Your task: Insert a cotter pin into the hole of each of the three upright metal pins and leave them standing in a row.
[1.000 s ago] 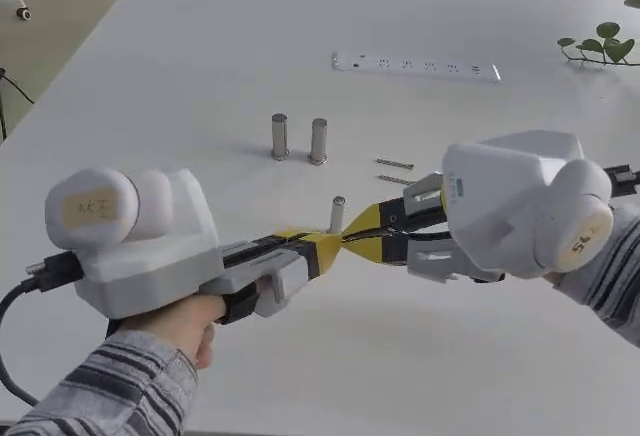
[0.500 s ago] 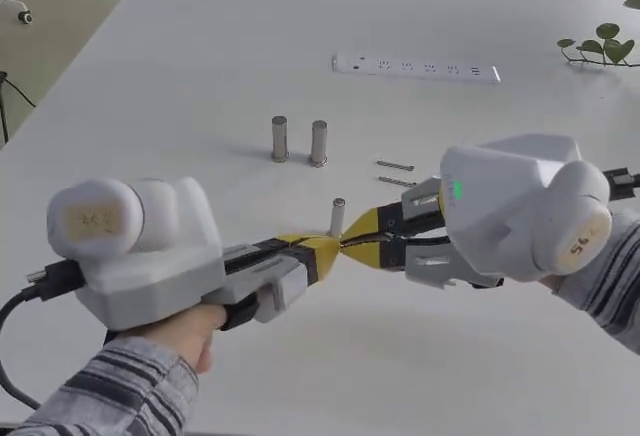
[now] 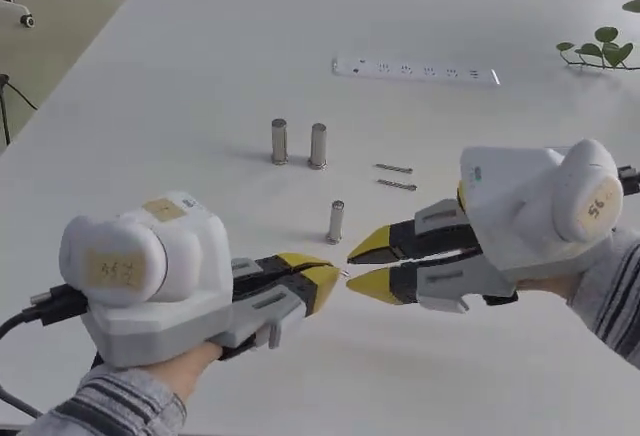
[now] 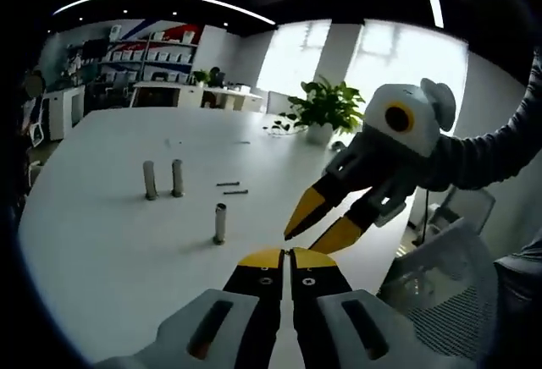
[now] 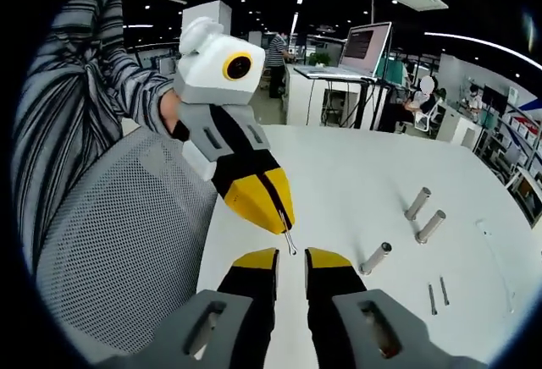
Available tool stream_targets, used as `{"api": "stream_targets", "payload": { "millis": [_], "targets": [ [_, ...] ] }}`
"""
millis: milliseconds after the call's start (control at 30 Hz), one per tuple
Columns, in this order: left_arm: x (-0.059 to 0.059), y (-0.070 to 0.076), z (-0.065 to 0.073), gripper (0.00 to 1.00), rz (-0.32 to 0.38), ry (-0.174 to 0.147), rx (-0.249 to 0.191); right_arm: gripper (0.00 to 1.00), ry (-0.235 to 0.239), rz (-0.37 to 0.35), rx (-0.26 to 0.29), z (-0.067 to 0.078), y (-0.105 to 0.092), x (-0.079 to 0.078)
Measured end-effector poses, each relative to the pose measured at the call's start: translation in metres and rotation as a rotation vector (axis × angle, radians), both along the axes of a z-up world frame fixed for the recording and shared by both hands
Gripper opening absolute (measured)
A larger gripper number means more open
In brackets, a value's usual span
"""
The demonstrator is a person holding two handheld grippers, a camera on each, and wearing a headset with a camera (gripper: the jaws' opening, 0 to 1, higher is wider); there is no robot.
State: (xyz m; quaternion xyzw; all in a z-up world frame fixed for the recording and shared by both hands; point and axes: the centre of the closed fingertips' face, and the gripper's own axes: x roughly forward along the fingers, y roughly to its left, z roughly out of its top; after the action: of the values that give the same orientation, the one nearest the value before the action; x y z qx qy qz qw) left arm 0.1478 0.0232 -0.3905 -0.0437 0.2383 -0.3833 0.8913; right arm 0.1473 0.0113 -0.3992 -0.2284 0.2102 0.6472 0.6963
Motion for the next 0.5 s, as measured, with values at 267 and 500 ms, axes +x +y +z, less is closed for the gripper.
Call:
{"api": "stream_targets", "payload": {
  "millis": [267, 500],
  "targets": [
    [-0.011, -0.003, 0.004, 0.00, -0.140, -0.095, 0.082, 0.09, 0.139, -0.008, 0.040, -0.002, -0.002, -0.011],
    [-0.023, -0.010, 0.001, 0.00, -0.266, -0.143, 0.170, 0.09, 0.185, 0.021, 0.037, -0.005, -0.001, -0.021]
  ]
}}
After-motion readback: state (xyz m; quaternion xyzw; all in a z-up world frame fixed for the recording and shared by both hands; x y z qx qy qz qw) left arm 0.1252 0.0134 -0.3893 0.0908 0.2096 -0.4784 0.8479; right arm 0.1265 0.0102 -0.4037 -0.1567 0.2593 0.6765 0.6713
